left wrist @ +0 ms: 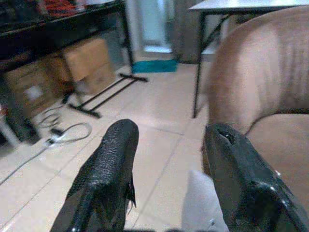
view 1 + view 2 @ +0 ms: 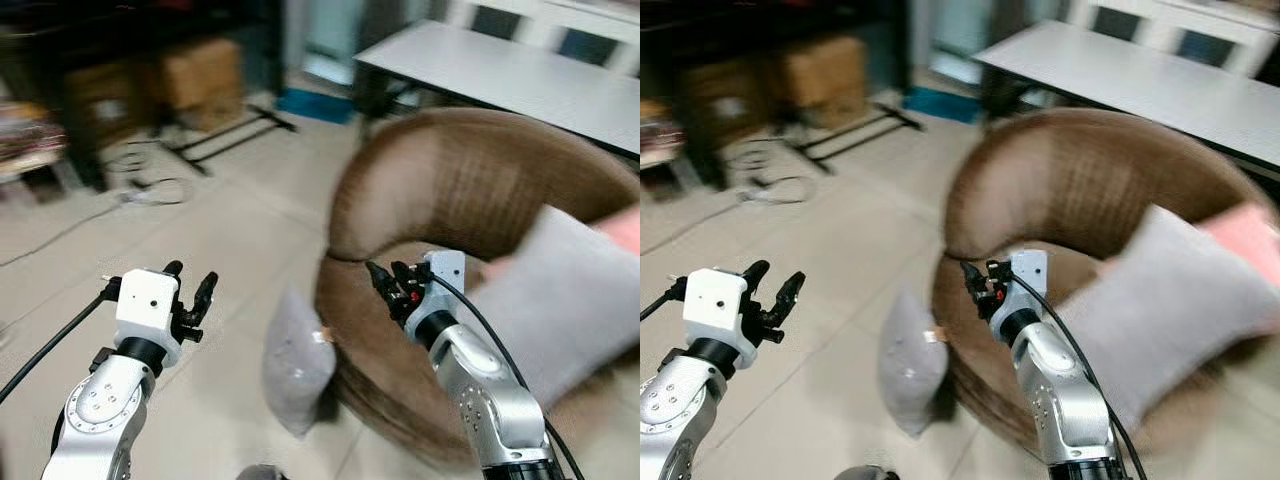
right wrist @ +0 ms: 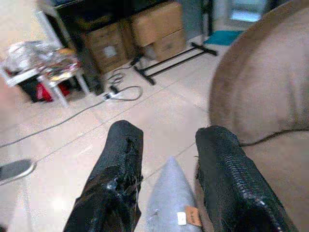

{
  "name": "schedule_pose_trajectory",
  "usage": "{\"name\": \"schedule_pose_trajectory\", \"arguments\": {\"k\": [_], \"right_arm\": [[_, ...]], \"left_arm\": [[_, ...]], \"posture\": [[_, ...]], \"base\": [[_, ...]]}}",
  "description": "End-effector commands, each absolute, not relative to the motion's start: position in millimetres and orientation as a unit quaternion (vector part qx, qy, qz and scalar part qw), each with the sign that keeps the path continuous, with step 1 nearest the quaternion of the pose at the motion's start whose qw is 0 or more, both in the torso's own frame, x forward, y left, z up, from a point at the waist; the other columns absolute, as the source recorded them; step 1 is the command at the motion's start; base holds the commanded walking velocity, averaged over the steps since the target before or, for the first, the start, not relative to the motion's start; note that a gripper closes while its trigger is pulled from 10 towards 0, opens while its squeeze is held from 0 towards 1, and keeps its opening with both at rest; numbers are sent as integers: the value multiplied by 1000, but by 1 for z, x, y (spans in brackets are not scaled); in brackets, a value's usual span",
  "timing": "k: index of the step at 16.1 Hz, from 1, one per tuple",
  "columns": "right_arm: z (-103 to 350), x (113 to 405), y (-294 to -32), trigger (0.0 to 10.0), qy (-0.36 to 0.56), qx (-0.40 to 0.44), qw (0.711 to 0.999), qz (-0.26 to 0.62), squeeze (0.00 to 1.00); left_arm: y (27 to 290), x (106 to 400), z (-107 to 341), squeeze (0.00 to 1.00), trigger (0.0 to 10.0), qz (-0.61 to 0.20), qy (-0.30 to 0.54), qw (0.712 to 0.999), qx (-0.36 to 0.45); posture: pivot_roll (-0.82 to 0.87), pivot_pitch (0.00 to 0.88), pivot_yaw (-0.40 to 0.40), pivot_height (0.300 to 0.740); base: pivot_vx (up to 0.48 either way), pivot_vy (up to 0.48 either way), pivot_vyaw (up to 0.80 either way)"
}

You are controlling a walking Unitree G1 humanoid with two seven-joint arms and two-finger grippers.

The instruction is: Move the pillow to the sofa from floor

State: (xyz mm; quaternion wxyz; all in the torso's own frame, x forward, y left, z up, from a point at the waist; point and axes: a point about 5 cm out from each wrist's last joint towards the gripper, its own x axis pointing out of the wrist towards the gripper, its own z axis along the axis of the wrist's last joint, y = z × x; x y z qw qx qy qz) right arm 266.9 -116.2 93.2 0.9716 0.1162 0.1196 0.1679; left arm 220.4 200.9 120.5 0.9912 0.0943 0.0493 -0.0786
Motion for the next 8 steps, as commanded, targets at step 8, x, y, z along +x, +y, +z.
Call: {"name": "schedule_pose_trajectory", "arguments": {"k": [8], "right_arm": [[95, 269, -118, 10000, 121, 121, 972, 164, 0]], "left_arm": [[200, 222, 123, 0, 10000, -85, 43, 991, 94]], "posture": [[66, 0, -33, 740]], "base": [[0, 0, 788]]}}
